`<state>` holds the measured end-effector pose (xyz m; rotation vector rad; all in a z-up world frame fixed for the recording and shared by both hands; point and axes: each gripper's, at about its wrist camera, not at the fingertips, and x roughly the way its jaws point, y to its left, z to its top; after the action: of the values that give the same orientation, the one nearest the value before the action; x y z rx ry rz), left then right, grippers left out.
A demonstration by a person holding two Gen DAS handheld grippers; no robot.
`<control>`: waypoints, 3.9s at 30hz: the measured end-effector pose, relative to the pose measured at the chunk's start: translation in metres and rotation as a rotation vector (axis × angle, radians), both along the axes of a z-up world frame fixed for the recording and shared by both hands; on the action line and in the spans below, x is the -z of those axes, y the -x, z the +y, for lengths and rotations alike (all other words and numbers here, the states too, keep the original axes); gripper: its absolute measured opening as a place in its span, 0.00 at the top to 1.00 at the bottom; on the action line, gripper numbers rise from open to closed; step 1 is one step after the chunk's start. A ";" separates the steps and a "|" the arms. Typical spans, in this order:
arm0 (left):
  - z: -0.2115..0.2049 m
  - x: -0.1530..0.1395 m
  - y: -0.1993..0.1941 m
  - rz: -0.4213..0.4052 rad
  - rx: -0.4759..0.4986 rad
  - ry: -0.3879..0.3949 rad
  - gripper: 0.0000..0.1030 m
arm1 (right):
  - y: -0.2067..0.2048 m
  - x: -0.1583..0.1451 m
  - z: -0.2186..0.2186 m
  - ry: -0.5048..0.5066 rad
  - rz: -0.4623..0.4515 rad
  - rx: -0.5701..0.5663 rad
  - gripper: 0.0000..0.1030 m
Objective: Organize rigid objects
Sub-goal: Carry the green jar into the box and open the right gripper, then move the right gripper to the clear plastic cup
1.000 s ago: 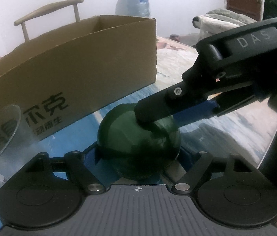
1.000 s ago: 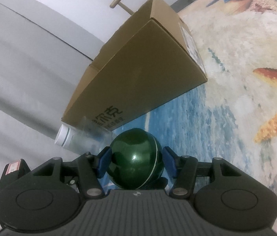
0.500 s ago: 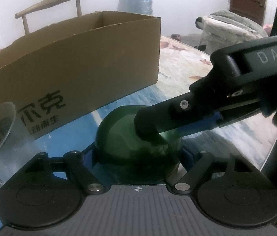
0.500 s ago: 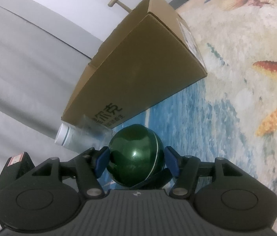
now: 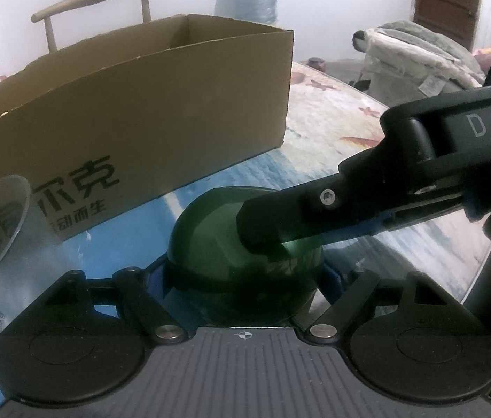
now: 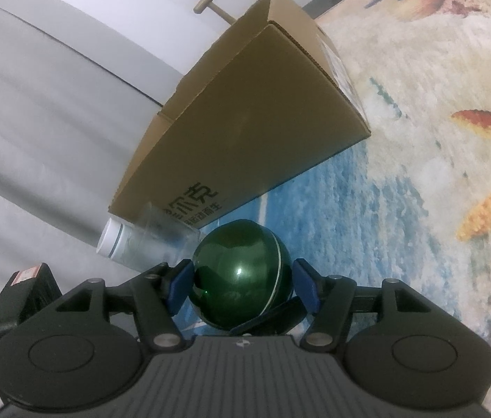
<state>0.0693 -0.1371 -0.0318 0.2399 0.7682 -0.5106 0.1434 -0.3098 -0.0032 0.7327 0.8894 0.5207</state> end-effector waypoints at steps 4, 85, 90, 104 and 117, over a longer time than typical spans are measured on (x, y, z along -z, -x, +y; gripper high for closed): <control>0.001 0.000 -0.001 0.005 -0.002 0.000 0.21 | -0.001 0.000 0.001 0.001 0.000 -0.002 0.36; 0.017 -0.085 -0.270 0.294 -0.207 -0.161 0.05 | -0.274 -0.085 0.053 0.254 0.047 -0.082 0.34; 0.031 -0.123 -0.242 0.213 -0.192 -0.148 0.05 | -0.230 -0.125 0.026 0.190 -0.072 -0.035 0.34; 0.096 -0.214 -0.086 -0.073 -0.159 0.061 0.03 | -0.059 -0.177 -0.005 0.063 -0.382 -0.078 0.33; 0.131 -0.110 0.014 -0.153 -0.229 0.140 0.02 | -0.027 -0.112 0.072 0.103 -0.306 -0.184 0.33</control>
<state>0.0548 -0.0057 0.0780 0.0591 0.5986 -0.3232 0.1704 -0.2379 0.1087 0.4640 0.6934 0.7237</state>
